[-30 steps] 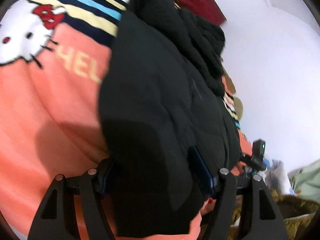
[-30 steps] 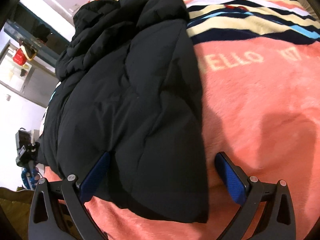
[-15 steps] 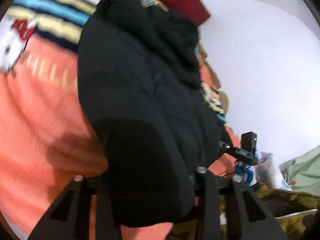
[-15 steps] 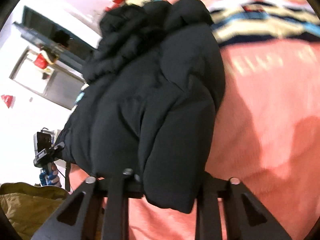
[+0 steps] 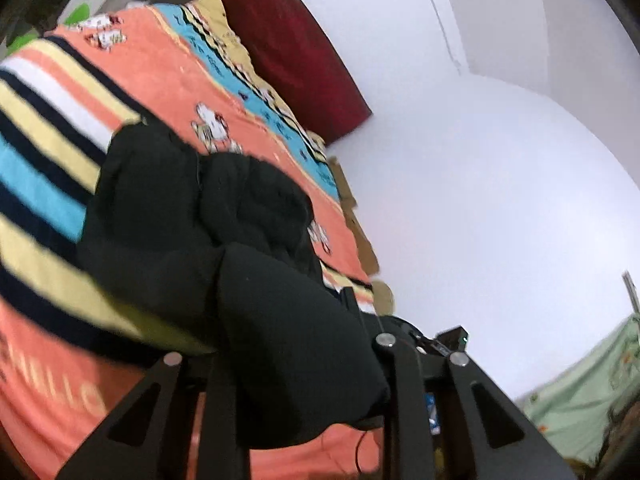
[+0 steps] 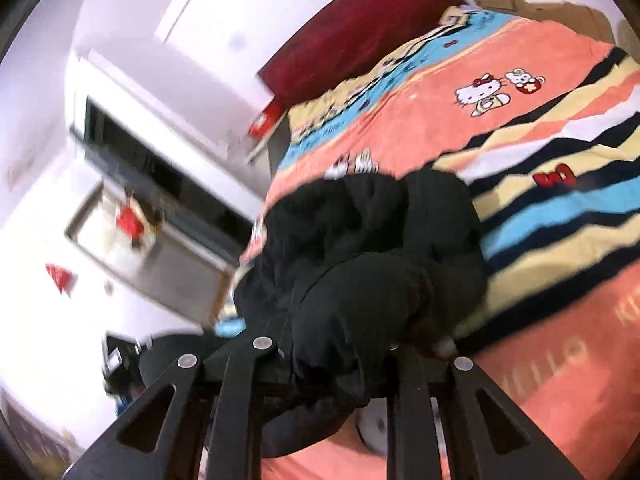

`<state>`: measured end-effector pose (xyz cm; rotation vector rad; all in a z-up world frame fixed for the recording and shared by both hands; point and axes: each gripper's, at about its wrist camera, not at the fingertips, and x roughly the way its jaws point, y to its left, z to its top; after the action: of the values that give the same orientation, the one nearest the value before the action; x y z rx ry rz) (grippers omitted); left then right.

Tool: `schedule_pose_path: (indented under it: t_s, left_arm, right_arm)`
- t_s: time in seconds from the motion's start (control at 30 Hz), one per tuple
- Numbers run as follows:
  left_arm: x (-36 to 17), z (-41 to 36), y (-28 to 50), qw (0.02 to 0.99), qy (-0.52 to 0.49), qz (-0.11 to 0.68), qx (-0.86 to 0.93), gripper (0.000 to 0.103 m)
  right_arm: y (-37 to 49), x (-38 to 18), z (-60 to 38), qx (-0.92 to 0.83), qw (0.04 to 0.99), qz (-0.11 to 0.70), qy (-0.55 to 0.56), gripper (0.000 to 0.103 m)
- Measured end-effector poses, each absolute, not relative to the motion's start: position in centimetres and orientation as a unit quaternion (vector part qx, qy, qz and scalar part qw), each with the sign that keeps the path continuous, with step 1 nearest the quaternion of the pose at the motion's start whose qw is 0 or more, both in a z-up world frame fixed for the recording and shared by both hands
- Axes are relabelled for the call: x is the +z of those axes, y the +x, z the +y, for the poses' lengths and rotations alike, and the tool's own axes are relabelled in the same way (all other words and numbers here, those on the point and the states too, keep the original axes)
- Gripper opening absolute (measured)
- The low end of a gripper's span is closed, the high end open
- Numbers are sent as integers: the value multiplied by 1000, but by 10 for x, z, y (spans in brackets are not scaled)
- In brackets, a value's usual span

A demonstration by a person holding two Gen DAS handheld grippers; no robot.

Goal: Fold large clothes

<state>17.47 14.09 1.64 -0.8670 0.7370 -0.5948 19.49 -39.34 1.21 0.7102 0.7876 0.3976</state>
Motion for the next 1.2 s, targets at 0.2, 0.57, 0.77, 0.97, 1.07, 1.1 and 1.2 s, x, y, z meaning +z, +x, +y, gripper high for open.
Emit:
schedule_pose_path:
  t_s: [0.2, 0.57, 0.77, 0.97, 1.07, 1.1, 1.2]
  left_arm:
    - [17, 140, 257, 805, -417, 349, -238, 23]
    - [-43, 142, 395, 796, -411, 407, -177, 31]
    - [-85, 168, 421, 720, -546, 370, -215, 47]
    - [-53, 194, 400, 750, -549, 306, -207, 56]
    - [-10, 189, 381, 816, -461, 308, -166, 56]
    - [2, 180, 377, 833, -426, 315, -161, 56]
    - [24, 130, 369, 866, -323, 342, -166, 56]
  right_arm:
    - [286, 8, -395, 134, 835, 369, 385, 21]
    - [420, -54, -386, 55, 815, 420, 396, 29]
    - [441, -67, -390, 28, 819, 415, 394, 64]
    - [422, -41, -395, 20, 848, 382, 368, 75]
    - [404, -16, -384, 21, 877, 364, 312, 77]
    - [399, -9, -377, 29, 885, 359, 295, 78]
    - [385, 4, -342, 69, 900, 361, 233, 78]
